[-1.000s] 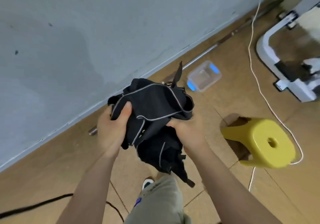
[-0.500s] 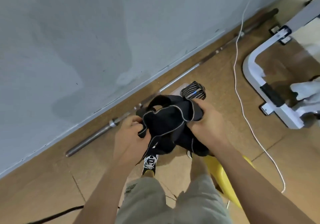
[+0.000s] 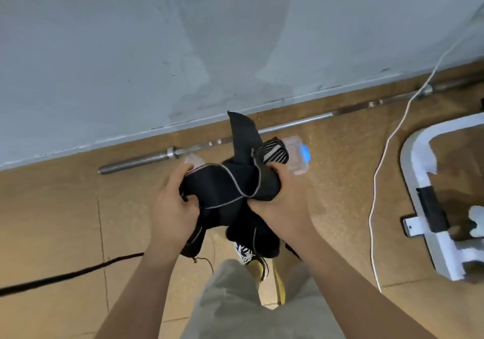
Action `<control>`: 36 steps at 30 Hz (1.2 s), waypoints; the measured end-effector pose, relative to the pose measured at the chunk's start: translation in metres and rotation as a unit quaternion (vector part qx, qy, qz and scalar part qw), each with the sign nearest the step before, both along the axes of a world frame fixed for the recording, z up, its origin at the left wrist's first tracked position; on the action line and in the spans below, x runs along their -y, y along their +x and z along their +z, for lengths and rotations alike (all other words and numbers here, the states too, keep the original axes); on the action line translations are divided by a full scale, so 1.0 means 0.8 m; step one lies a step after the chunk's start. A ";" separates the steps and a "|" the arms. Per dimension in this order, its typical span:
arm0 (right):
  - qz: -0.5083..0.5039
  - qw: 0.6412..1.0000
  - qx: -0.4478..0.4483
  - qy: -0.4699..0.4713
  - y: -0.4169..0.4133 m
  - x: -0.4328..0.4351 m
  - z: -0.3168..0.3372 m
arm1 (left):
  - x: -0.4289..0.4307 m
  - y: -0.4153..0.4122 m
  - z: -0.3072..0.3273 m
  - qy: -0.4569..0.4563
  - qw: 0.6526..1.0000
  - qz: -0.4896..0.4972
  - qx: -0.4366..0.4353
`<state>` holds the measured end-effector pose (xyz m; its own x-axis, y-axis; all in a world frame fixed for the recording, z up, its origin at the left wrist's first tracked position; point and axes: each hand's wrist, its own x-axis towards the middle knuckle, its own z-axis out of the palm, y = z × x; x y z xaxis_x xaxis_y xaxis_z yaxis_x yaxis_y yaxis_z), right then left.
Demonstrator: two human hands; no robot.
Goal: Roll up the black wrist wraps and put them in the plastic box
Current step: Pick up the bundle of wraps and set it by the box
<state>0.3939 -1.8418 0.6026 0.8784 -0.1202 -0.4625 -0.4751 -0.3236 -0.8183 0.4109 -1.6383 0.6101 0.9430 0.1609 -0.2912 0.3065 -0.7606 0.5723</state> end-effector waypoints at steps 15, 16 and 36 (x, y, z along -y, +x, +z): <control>0.357 0.881 0.257 -0.176 -0.020 -0.162 -0.025 | -0.150 -0.059 -0.223 -0.392 0.630 0.664 -0.091; 0.358 0.876 0.270 -0.178 -0.017 -0.164 -0.038 | -0.153 -0.058 -0.240 -0.383 0.623 0.676 -0.091; 0.504 0.843 0.053 -0.181 0.017 -0.002 -0.477 | -0.027 -0.010 -0.431 -0.054 0.988 0.121 -0.077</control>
